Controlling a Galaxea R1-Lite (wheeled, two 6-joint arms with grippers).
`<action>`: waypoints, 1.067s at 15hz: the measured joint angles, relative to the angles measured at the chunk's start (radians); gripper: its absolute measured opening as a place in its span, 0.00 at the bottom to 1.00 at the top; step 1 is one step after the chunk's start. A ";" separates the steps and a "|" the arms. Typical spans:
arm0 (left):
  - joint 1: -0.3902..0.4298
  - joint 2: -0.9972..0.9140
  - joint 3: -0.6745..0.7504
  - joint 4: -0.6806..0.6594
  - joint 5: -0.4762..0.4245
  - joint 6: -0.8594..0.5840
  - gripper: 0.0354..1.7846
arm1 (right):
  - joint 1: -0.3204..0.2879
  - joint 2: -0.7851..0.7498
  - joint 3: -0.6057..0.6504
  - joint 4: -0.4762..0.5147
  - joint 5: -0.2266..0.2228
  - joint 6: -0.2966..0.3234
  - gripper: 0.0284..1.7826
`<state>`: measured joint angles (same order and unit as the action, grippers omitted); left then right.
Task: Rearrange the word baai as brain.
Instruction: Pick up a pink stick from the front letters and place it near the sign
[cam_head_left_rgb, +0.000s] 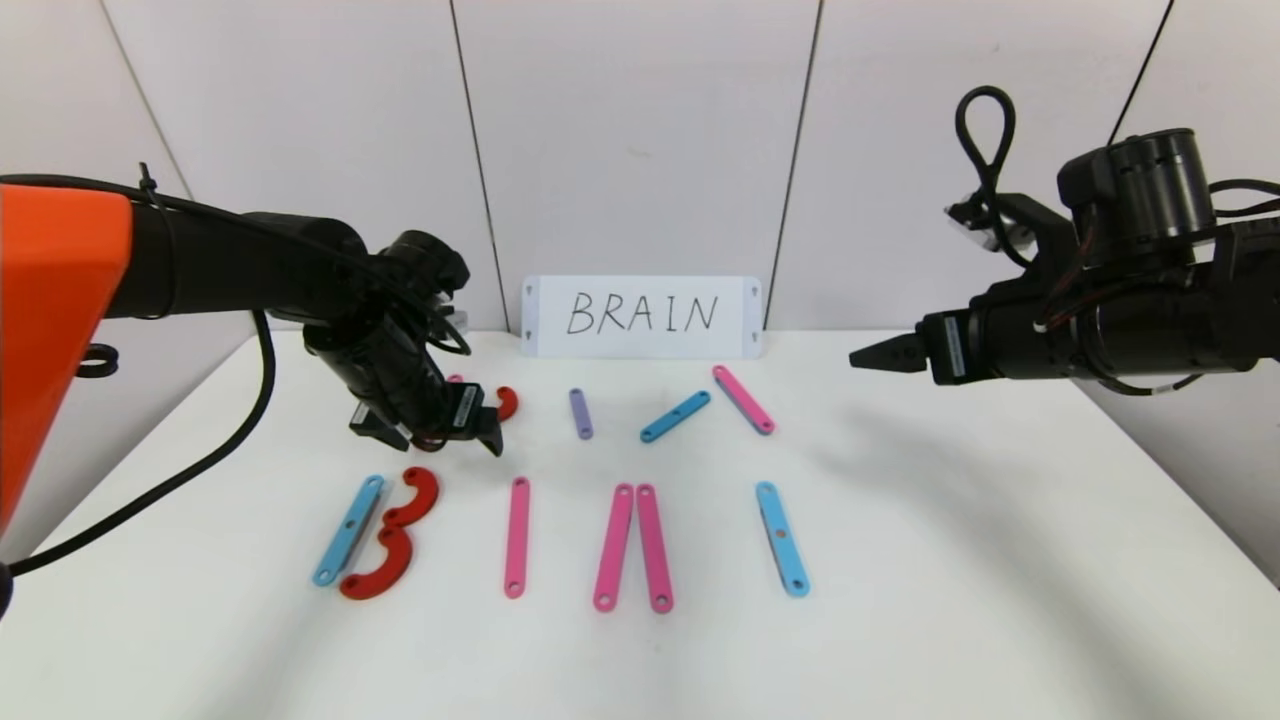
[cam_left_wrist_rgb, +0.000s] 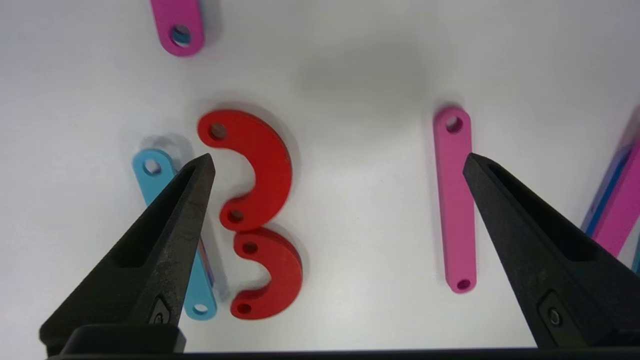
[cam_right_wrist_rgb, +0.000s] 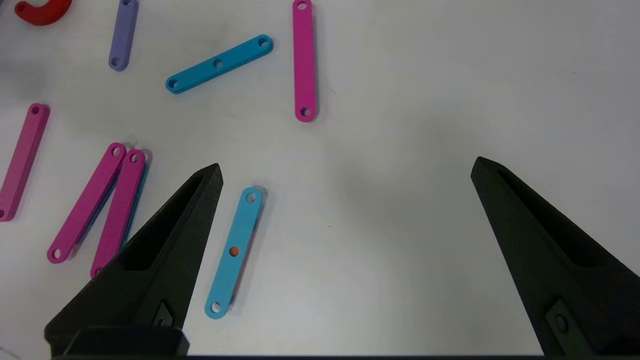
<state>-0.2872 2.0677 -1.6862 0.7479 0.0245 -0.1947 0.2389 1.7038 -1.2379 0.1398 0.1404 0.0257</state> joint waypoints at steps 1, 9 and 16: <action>-0.025 -0.025 0.041 -0.002 0.002 -0.015 0.97 | -0.008 0.001 0.000 -0.016 0.002 0.002 0.98; -0.164 -0.073 0.227 -0.100 0.080 -0.128 0.97 | -0.016 0.006 0.003 -0.038 0.000 0.002 0.98; -0.219 -0.030 0.231 -0.132 0.116 -0.190 0.97 | -0.016 0.005 0.003 -0.037 0.000 0.002 0.98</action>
<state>-0.5066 2.0379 -1.4553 0.6157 0.1404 -0.3847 0.2232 1.7091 -1.2345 0.1023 0.1400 0.0279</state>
